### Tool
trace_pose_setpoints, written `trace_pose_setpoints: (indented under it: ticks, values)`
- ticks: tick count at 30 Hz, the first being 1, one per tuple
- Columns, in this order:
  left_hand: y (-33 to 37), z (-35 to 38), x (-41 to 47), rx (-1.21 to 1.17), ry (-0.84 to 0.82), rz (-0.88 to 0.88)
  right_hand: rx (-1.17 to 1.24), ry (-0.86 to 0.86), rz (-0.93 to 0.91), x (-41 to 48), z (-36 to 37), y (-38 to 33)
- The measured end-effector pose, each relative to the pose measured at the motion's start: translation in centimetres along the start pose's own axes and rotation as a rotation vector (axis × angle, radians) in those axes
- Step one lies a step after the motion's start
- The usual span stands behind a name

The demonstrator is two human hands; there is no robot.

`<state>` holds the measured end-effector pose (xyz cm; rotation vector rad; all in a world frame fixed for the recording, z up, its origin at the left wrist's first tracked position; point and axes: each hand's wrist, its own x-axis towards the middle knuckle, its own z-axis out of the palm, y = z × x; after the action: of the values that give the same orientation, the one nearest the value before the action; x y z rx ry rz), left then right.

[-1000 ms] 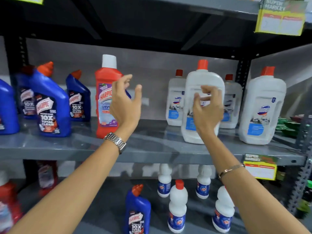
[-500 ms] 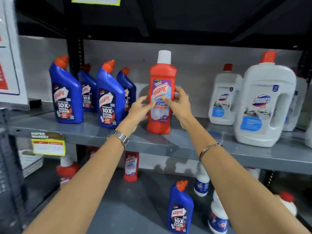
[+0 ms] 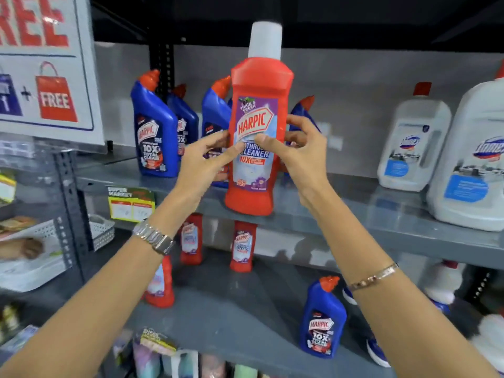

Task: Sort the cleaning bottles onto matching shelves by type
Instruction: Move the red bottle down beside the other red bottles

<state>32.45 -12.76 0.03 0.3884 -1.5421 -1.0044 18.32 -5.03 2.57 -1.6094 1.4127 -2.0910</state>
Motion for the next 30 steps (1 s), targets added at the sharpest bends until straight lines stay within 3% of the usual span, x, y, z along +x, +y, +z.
trace_pose_setpoints:
  ticks: [7, 13, 17, 24, 30]
  values:
    - [-2.3, -5.6, -7.6, 0.083, 0.074, -0.018, 0.08, -0.093, -0.001, -7.6, 3.8, 2.2]
    - [-12.0, -7.3, -15.4, 0.176, 0.012, -0.151, -0.084, -0.208, 0.223, -14.9, 4.2, 10.3]
    - [-19.3, -6.9, -19.1, 0.182, 0.062, -0.301, -0.203, -0.275, 0.393, -18.0, 4.1, 16.5]
    - [-26.7, -5.4, -17.1, 0.185, -0.041, -0.407, -0.243, -0.214, 0.586, -17.2, 4.2, 23.6]
    - [-29.9, -4.7, -16.1, 0.194, -0.043, -0.444, -0.257, -0.231, 0.627, -16.0, 4.2, 26.7]
